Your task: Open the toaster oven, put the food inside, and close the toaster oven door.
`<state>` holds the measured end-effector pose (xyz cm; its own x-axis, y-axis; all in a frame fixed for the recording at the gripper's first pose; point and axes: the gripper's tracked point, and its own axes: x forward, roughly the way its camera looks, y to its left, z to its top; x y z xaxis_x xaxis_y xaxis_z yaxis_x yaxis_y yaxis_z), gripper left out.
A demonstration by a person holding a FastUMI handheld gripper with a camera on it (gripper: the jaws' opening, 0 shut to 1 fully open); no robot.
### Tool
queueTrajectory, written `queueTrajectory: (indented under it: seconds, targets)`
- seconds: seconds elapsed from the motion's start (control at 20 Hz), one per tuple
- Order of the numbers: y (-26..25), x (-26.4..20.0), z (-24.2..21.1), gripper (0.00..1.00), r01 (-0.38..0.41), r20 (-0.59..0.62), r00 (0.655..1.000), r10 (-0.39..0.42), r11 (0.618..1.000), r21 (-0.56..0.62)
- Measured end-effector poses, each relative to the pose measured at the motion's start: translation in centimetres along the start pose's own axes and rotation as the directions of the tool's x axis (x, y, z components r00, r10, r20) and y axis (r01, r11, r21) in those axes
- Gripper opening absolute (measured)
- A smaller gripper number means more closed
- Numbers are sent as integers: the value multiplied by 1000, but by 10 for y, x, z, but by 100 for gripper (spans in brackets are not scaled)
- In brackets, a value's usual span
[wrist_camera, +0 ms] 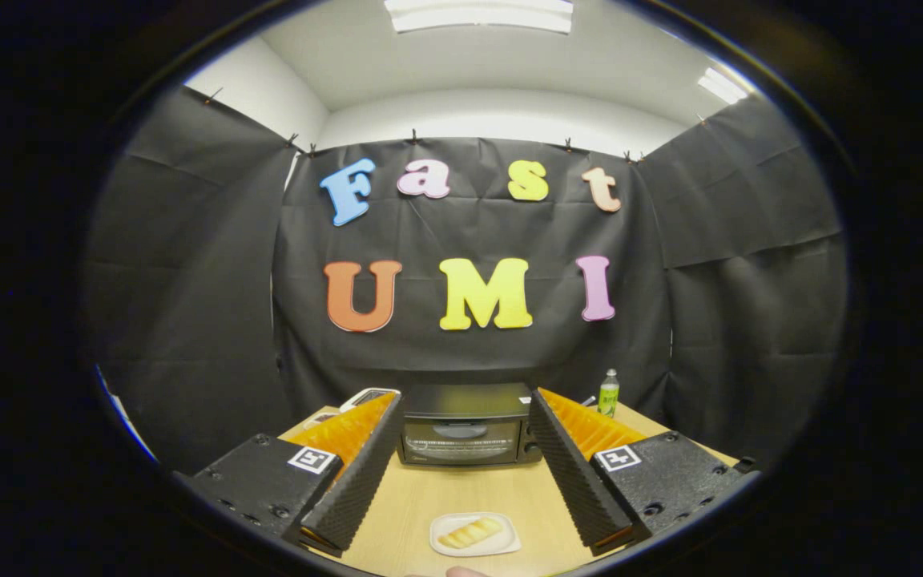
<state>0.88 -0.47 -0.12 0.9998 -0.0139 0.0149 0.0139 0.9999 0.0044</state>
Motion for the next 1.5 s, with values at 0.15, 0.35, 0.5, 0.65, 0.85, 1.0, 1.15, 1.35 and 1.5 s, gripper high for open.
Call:
queueTrajectory:
  seconds: [0.15, 0.35, 0.5, 0.65, 0.85, 1.0, 1.15, 1.35, 1.5]
  targets:
    - [-4, 5, -4, 100, 6, 0, 1000, -6, 1000, 6]
    - [-12, 14, -13, 100, 9, -8, 1000, -9, 999, 41]
    - [-18, 23, -19, 100, 7, -5, 1000, -7, 999, 42]
    - [-19, 32, -31, 100, -14, -13, 1000, 14, 1000, 20]
    - [-35, 58, -45, 100, -11, -10, 1000, 11, 1000, 10]
    - [-37, 101, -71, 100, -41, -35, 998, 43, 997, 59]
    - [-45, 143, -102, 100, -41, -128, 990, 52, 996, 82]
    - [-38, 194, -113, 100, -67, -170, 982, 77, 996, 65]
    - [-26, 233, -120, 100, -81, -190, 978, 83, 997, 18]
